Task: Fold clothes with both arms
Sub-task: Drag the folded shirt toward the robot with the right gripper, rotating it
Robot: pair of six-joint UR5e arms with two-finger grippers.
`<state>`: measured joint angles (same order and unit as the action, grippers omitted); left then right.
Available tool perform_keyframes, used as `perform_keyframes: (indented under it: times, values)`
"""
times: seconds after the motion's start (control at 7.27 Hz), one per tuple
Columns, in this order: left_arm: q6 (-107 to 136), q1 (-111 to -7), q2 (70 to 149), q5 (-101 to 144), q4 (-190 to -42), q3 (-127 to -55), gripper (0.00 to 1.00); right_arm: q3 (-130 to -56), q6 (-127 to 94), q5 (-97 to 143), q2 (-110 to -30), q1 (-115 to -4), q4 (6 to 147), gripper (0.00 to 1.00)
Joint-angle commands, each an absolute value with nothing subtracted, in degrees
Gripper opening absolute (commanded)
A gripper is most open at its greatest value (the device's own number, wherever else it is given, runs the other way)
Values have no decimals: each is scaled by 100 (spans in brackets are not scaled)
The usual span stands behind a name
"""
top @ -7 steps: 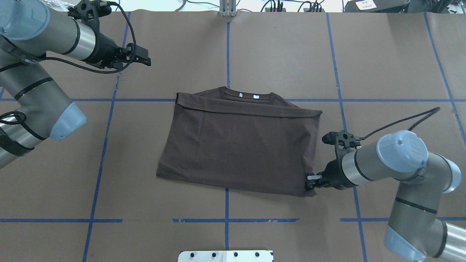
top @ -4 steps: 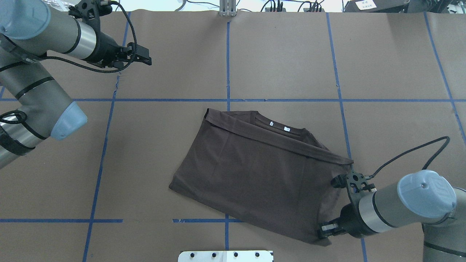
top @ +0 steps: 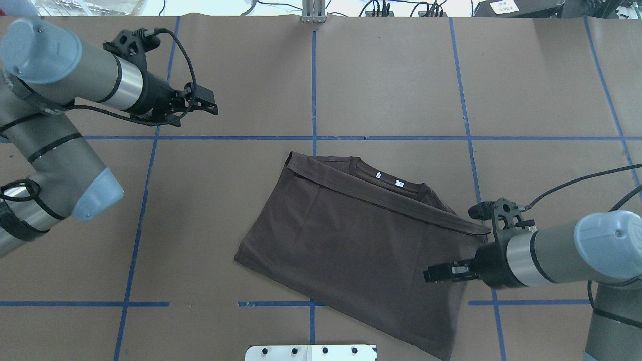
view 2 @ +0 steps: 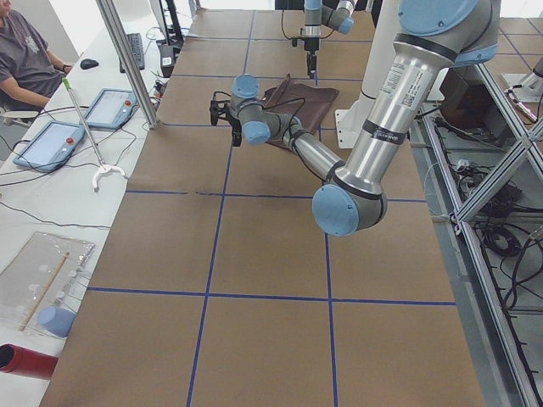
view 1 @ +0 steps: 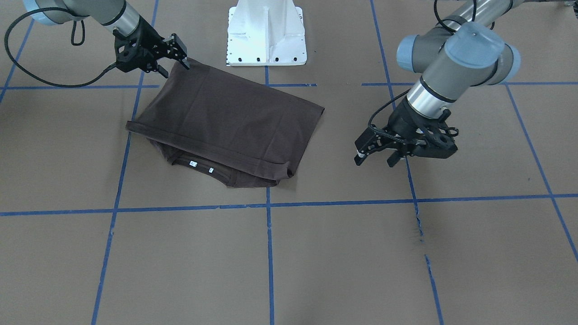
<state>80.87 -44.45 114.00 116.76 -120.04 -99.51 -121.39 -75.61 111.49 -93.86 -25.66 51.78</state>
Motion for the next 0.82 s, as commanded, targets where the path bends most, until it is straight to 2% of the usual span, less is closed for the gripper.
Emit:
perform_keyframes:
  times: [0.0,0.27,0.69]
  values:
    - [10282,-3039,11268,10676,-11814,-10327,100,-12068,-7550,11354,-9011,-3486,5255,100]
    - [11264,-2218,11303,9970,-10309,-10825,99,-11752,-7550,11724,-8676,-3858,5238,100]
    - [11505,-1811,11337,9800,-10072,-10505,98,-11707,-7550,11716,-8596,-3867,5230,100]
